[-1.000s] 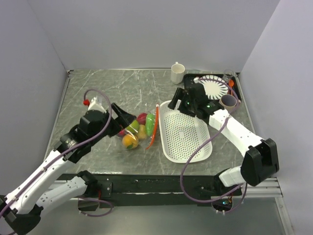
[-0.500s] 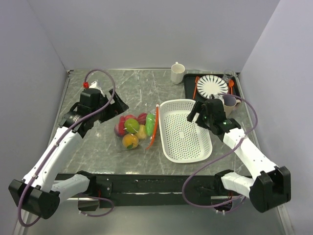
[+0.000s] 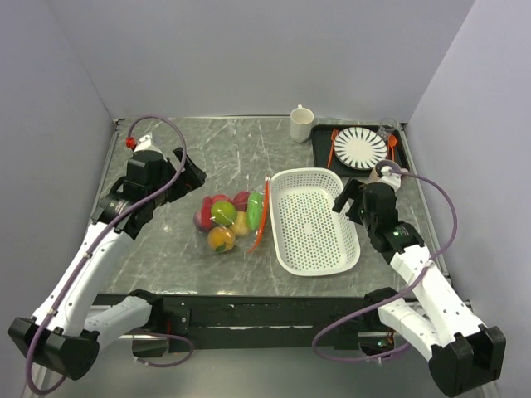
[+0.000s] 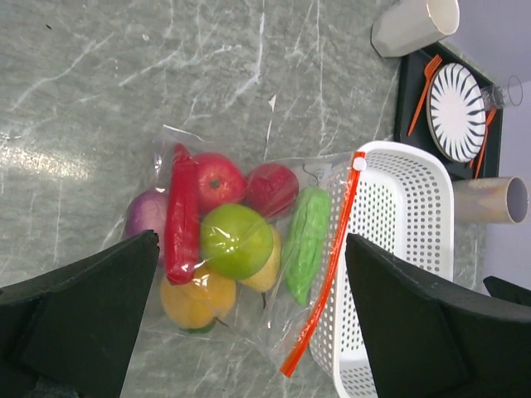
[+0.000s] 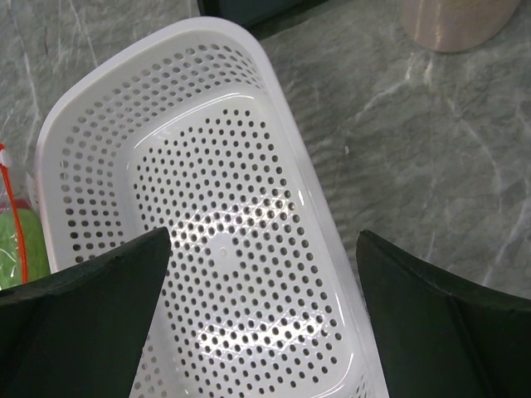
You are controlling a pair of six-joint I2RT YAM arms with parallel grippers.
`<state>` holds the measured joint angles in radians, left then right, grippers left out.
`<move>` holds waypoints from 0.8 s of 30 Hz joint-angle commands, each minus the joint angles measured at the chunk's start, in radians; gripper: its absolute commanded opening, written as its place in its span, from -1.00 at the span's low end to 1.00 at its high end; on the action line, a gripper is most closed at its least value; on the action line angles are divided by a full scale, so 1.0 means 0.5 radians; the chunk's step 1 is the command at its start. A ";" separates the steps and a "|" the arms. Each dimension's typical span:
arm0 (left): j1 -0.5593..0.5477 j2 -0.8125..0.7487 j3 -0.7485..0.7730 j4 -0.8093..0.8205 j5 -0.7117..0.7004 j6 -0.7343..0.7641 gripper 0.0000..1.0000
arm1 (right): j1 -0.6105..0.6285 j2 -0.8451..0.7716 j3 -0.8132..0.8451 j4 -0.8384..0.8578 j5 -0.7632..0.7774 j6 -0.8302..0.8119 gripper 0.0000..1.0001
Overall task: Place the food in the zip-top bag and seal the zipper
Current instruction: Adjust the bin at the center of the board.
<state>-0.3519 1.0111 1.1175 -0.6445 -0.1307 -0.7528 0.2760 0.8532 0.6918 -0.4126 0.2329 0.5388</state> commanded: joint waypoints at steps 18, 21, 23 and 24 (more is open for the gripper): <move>0.007 0.346 0.084 0.222 0.176 0.269 0.99 | -0.012 0.336 0.055 0.212 -0.444 -0.154 1.00; 0.013 0.389 0.045 0.270 0.163 0.232 0.99 | -0.012 0.499 0.074 0.215 -0.588 -0.117 1.00; 0.035 0.411 0.017 0.310 0.236 0.251 0.99 | -0.006 0.610 0.092 0.215 -0.695 -0.093 1.00; 0.038 0.441 0.014 0.298 0.237 0.239 0.99 | -0.006 0.643 0.092 0.227 -0.738 -0.084 1.00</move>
<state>-0.3462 1.2320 1.1248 -0.5415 -0.0589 -0.6460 0.2741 1.1091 0.6922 -0.3019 0.0021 0.4824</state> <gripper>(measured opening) 0.994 0.998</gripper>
